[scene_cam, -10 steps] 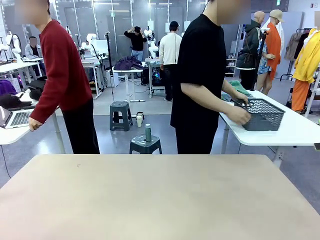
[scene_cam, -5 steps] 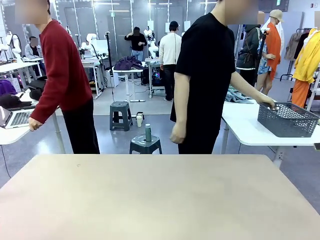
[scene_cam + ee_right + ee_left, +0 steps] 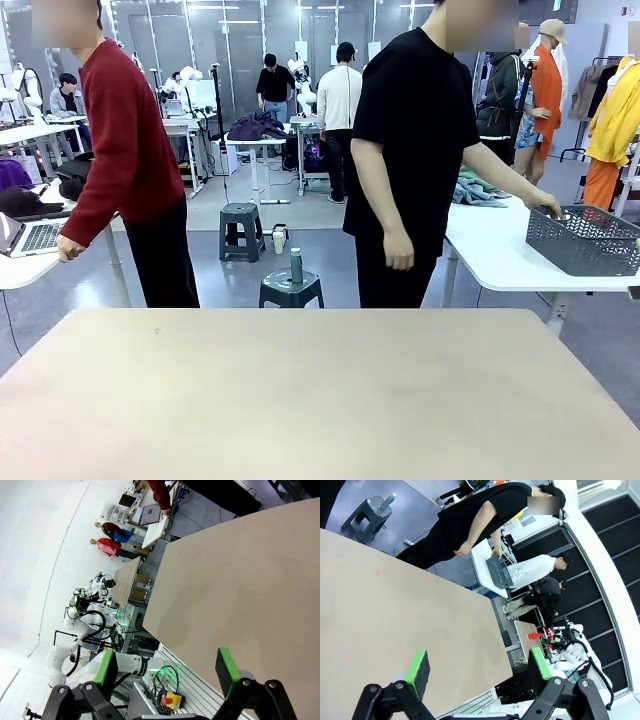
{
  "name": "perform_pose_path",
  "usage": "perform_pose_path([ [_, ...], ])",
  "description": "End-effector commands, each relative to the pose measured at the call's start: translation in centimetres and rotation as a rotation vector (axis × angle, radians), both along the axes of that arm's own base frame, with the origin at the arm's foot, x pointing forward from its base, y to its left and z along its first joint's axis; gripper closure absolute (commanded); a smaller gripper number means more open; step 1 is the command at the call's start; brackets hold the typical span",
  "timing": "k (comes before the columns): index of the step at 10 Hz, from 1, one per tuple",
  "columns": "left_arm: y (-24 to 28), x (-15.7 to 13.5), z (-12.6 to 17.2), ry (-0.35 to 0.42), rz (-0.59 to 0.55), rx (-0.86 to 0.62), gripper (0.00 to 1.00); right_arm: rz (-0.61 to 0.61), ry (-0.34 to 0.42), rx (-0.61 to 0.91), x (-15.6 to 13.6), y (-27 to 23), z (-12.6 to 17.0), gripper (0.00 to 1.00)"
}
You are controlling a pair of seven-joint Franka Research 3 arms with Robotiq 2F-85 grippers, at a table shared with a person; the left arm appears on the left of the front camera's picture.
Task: Fold the towels and place them in the basket.
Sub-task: When a person lays out a Towel with hook on the table, fold it in half twice.
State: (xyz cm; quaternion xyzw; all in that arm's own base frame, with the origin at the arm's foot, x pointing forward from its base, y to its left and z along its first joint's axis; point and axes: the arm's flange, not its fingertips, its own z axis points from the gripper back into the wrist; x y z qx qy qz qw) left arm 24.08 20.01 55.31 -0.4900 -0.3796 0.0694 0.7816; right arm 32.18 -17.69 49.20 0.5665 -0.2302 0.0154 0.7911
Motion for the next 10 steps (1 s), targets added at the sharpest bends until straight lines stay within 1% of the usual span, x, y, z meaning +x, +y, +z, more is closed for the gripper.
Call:
perform_pose_path([
  [1, 0.13, 0.22, 0.26, -0.023, -0.009, -0.006, 0.00, 0.004, -0.007, 0.008, -0.05, -0.04, 0.07, 0.00],
  [10, 0.13, 0.22, 0.26, -0.023, -0.009, -0.006, 0.00, 0.004, -0.007, 0.008, -0.05, -0.04, 0.07, 0.00],
])
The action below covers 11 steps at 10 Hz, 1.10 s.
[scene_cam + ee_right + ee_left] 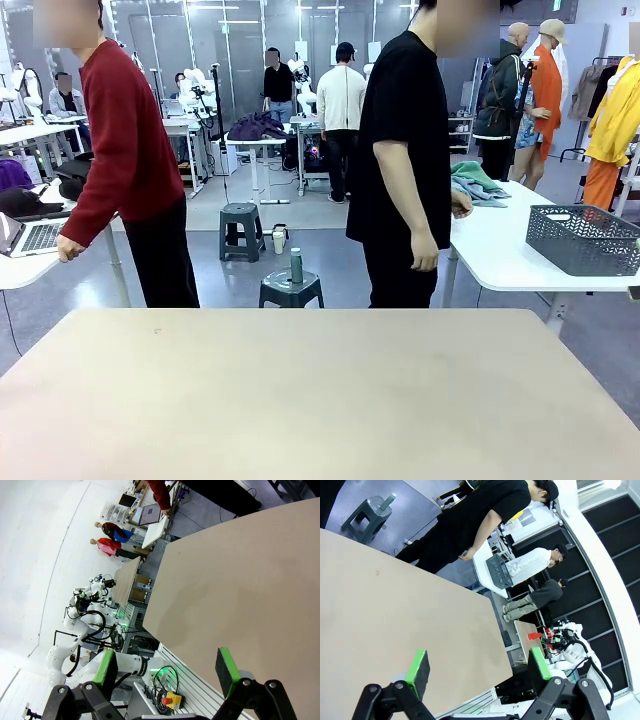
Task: Fold the towels and place them in the basket.
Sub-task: When a person lays out a Towel with hook on the table, fold it in half twice.
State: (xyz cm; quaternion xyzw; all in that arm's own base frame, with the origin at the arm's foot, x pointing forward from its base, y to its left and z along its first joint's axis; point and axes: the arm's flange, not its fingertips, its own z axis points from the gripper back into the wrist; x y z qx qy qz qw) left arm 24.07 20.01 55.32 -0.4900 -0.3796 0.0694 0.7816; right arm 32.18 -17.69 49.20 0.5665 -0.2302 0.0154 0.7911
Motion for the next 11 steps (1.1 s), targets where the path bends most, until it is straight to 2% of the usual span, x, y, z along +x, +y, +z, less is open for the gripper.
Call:
perform_pose_path([
  [1, 0.13, 0.22, 0.26, -0.023, -0.009, -0.006, 0.00, 0.004, -0.007, 0.008, -0.05, -0.04, 0.07, 0.00],
  [11, 0.13, 0.22, 0.26, -0.023, -0.009, -0.006, 0.00, 0.004, -0.007, 0.008, -0.05, -0.04, 0.07, 0.00],
])
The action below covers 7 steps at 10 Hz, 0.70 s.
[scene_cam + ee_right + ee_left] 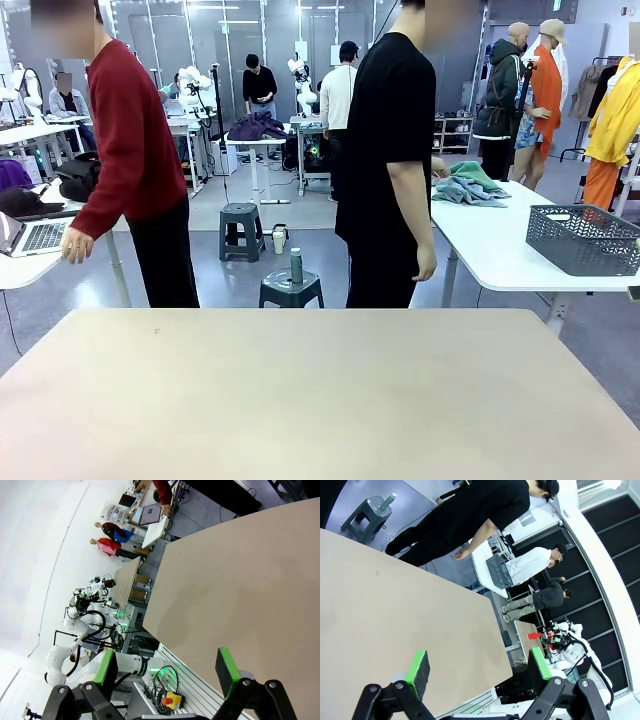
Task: Fold the towels and place them in the basket.
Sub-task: When a person lays out a Towel with hook on the table, fold it in half twice.
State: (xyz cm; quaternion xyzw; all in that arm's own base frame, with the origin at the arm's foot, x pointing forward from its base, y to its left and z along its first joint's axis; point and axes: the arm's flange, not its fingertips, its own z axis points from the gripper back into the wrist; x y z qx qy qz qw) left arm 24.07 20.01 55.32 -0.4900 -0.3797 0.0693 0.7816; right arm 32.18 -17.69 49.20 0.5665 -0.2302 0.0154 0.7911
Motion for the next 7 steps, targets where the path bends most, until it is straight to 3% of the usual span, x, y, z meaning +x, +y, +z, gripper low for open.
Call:
perform_pose_path([
  [1, 0.13, 0.22, 0.25, -0.023, -0.009, -0.006, 0.00, 0.004, -0.007, 0.008, -0.05, -0.04, 0.07, 0.00],
  [7, 0.13, 0.22, 0.25, -0.023, -0.009, -0.006, 0.00, 0.004, -0.007, 0.008, -0.05, -0.04, 0.07, 0.00],
])
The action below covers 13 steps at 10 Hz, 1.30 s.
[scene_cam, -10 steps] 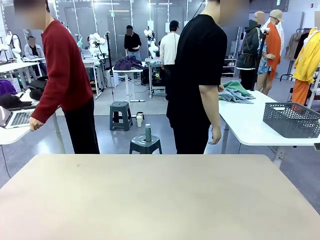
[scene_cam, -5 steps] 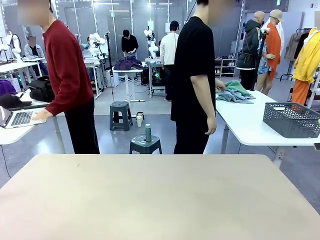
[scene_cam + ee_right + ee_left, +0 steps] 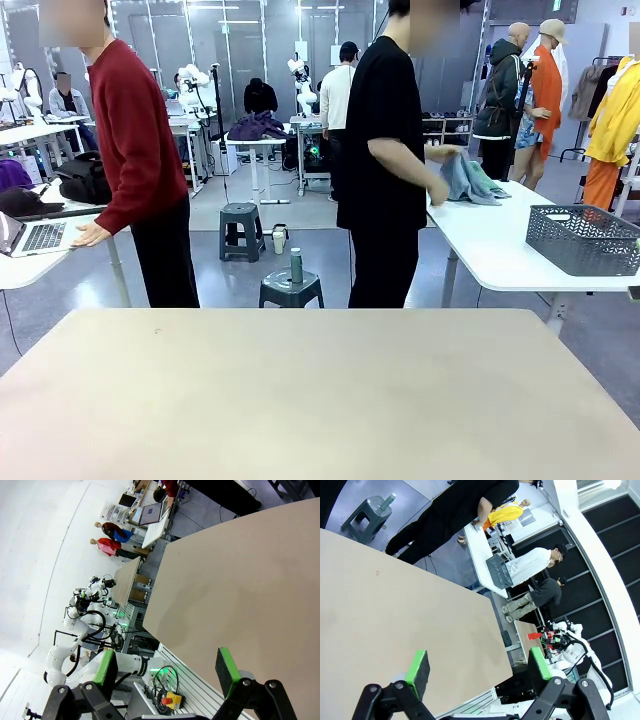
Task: Fold the towels and place them in the basket.
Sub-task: When a person lays out a Towel with hook on the table, fold it in half twice.
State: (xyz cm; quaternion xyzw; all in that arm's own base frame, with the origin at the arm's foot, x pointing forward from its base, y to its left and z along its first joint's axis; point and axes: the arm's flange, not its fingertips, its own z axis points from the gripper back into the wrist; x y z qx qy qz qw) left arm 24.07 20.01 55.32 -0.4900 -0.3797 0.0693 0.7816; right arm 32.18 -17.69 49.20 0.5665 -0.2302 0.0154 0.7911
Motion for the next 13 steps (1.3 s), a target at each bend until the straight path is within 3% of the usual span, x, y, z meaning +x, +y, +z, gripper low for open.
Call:
perform_pose_path([
  [1, 0.13, 0.22, 0.25, -0.023, -0.009, -0.006, 0.00, 0.004, -0.007, 0.008, -0.05, -0.05, 0.07, 0.00],
  [13, 0.13, 0.22, 0.25, -0.023, -0.009, -0.006, 0.00, 0.004, -0.007, 0.008, -0.05, -0.05, 0.07, 0.00],
])
